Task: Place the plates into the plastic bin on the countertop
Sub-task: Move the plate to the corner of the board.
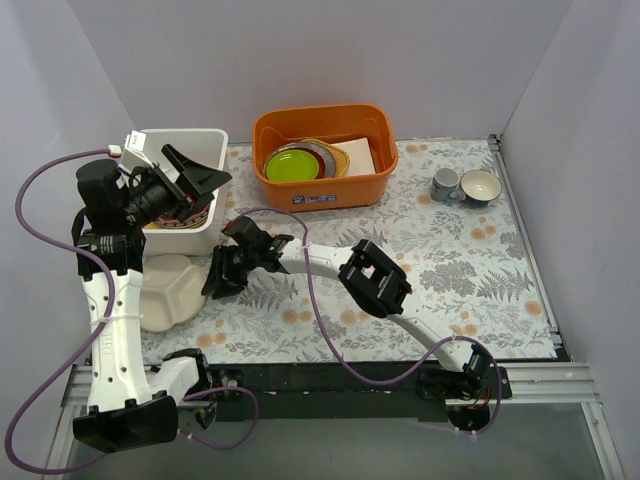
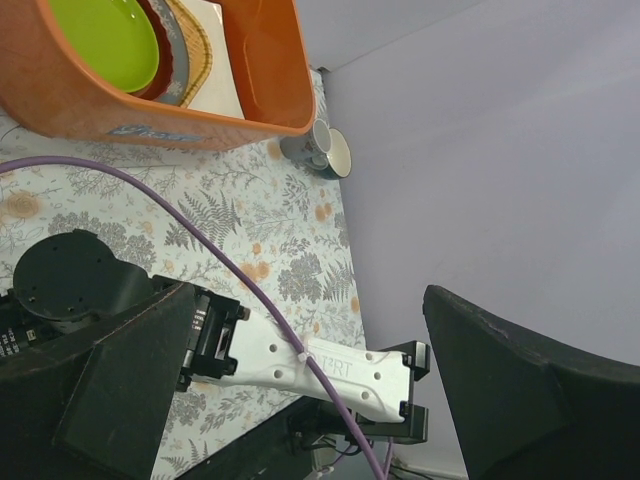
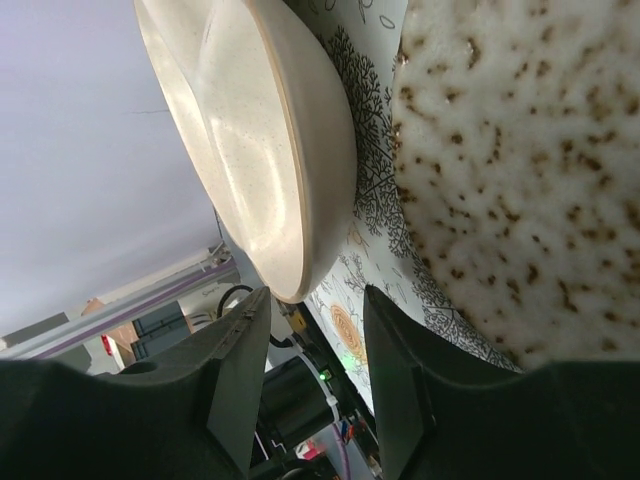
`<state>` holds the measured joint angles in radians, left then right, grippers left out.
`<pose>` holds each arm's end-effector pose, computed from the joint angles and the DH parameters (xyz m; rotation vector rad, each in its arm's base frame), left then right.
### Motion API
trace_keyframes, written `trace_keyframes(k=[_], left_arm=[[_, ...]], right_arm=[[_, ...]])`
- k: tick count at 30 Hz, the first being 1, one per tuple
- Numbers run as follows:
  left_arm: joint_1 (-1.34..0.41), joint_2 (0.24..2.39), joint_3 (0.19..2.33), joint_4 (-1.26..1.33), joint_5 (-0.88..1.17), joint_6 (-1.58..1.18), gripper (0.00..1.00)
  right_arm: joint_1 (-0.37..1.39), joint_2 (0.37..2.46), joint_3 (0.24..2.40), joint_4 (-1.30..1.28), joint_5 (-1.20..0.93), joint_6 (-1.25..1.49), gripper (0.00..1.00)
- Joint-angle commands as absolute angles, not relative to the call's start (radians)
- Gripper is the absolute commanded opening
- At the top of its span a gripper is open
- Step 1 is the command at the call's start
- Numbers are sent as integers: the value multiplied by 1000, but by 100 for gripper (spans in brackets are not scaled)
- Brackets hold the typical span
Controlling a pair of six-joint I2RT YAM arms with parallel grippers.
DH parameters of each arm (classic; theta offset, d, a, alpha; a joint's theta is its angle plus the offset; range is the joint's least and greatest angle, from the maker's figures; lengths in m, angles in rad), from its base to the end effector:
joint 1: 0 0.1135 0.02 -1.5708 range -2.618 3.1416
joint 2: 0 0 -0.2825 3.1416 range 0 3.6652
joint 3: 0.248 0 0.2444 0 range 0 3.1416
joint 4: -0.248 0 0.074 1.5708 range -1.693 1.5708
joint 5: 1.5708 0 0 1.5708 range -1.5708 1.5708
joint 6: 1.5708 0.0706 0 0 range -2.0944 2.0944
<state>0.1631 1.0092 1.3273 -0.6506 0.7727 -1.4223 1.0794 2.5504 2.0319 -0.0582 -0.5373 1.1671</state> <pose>0.1990 -0.0172 0.4430 -1.0429 1.8621 -1.5341 0.2526 0.5486 0.1322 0.2785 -2.6580 -1.6076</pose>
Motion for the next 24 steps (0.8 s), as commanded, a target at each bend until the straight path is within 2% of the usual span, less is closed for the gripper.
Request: trace_keyframes(k=[1,4,10,19,24], left_arm=[[161,986,1319,-644,795,-1425,98],[161,983,1315,-644,790,-1424,98],[161,980,1312,-643,793,-1424,98],[161,973,1305,-646,790,-1424,98],[161,966,1296,-637,790,-1430,98]], right_arm=[[1078,2586,2095,-64,-529,1193,50],[1080,2608,2141,-112,-522,1187,49],[1094,2626,2166,-212,-479,1154,38],[1098,2632,2212,-362,-433,1091,13],[1089,2617,2192,-434,-434,1019,6]])
